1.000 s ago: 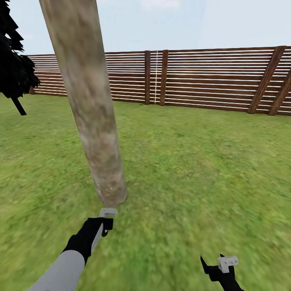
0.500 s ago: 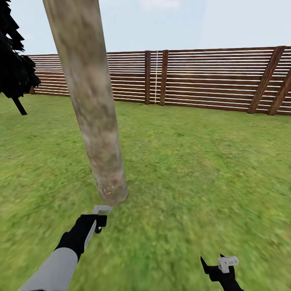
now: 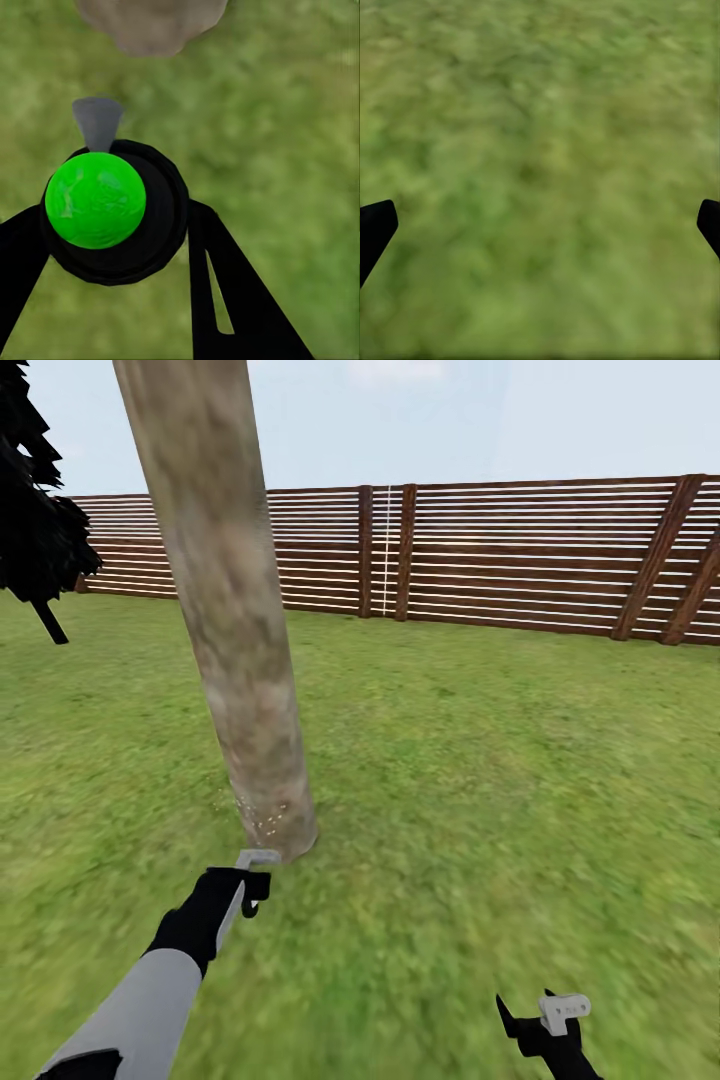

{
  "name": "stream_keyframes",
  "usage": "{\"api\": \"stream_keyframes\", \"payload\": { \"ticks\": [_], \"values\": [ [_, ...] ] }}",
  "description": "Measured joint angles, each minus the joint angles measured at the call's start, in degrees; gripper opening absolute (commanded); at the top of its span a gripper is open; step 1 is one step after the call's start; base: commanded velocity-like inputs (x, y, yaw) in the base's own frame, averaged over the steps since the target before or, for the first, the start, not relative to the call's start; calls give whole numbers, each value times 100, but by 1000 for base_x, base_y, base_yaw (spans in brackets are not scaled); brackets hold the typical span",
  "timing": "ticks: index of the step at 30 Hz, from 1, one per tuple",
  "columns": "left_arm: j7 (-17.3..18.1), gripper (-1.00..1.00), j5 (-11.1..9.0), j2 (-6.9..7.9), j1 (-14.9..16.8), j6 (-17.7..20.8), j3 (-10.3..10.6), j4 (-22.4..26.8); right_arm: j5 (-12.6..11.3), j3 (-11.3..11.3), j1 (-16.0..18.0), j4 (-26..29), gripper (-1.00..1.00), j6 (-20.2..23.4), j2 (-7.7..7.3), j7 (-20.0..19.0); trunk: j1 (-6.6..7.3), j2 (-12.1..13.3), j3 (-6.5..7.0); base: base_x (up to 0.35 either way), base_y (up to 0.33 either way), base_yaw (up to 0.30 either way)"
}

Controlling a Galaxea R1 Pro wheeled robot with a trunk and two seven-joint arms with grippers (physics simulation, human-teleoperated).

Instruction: In the garden, pick up the pesticide atomizer on the floor and spray pesticide onto both trees until each tree trunk is fully covered.

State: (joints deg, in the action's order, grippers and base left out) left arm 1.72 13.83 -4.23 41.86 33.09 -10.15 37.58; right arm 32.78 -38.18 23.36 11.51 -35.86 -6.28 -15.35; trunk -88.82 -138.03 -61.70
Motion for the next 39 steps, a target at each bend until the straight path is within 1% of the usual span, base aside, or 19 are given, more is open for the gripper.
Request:
{"api": "stream_keyframes", "payload": {
  "ticks": [1, 4, 6, 12, 16, 17, 20, 22, 23, 25, 26, 28, 30, 32, 33, 36, 37, 38, 39],
  "values": [
    [0, -100, -1, 21, 50, 2, -16, -2, 0, 2, 1, 0, 100, 0, -1, 0, 0, 0, 0, -1, 0, 0],
    [2, -100, 32, 416, 201, 104, -62, -5, 0, 3, 1, 0, 100, 0, -3, 0, 0, 0, 0, 0, 0, 0],
    [8, -100, -22, 513, 213, 141, -63, -6, 0, 3, -1, 0, 100, 0, -2, 0, 0, 0, 0, 0, 0, 0],
    [11, -100, -51, 26, 213, 176, 4, 57, 0, 4, -1, 0, 100, 0, 1, -1, 0, 0, 0, 0, 0, 0],
    [15, -100, 6, 75, 148, 428, 15, 564, 0, 4, 1, 2, 100, 0, 3, -2, 0, 0, 0, -174, 0, 0],
    [16, -100, 28, 127, 143, 453, 13, 647, 0, 4, -1, 6, 100, 0, 4, -2, 0, 0, 0, -315, 0, 0],
    [20, -100, 22, 396, 139, 467, 2, 701, 0, 4, -3, 8, 100, 0, 1, -3, 0, 0, 0, -325, 0, -81],
    [237, -100, -4, 553, 138, 465, -5, 711, 0, 4, -3, 9, 100, 0, 3, -3, 0, 0, 0, -124, 0, -187],
    [424, -100, -29, 560, 138, 466, 19, 718, 0, 4, -1, 9, 100, 0, 4, -3, 0, 0, 0, -37, 0, -68],
    [541, -100, -15, 509, 136, 466, 22, 728, 0, 4, -1, 9, 100, 0, 4, -3, 0, 0, 0, -14, 0, -26],
    [562, -100, -31, 456, 136, 466, 52, 730, 0, 4, 0, 9, 100, 0, 4, -3, 0, 0, 0, -3, 0, -6],
    [582, -100, -64, 240, 154, 471, 316, 739, 0, 4, -1, 9, 100, 0, 4, -3, 0, 0, 0, -1, 0, -1],
    [607, -100, -21, 194, 171, 518, 359, 915, 0, 4, -1, 9, 100, 0, 4, -3, 0, 0, 0, 0, 0, 0],
    [951, -100, -10, 265, 166, 752, 352, 1089, 1, 4, 0, 9, 100, 0, 1, -3, 0, 0, 0, 0, 0, 0],
    [1047, -100, 34, 359, 166, 793, 350, 1182, 5, 4, 1, 9, 100, 0, 3, -3, 0, 0, 0, 0, 0, 0],
    [1106, -100, 55, 604, 170, 830, 346, 1376, 7, 4, -2, 9, 100, 0, 4, -3, 0, 0, 0, 0, 0, 0],
    [1112, -100, 80, 758, 182, 911, 345, 1404, 5, 4, 1, 9, 100, 0, 4, -3, 0, 0, 0, 0, 0, 0],
    [1114, -100, 52, 837, 191, 1042, 348, 1412, 4, 4, 1, 9, 100, 0, 4, -3, 0, 0, 0, 0, 0, 0],
    [1116, -100, -2, 840, 195, 1121, 360, 1421, 4, 4, -3, 9, 100, 0, 4, -3, 0, 0, 0, 0, 0, 0]
  ]
}}
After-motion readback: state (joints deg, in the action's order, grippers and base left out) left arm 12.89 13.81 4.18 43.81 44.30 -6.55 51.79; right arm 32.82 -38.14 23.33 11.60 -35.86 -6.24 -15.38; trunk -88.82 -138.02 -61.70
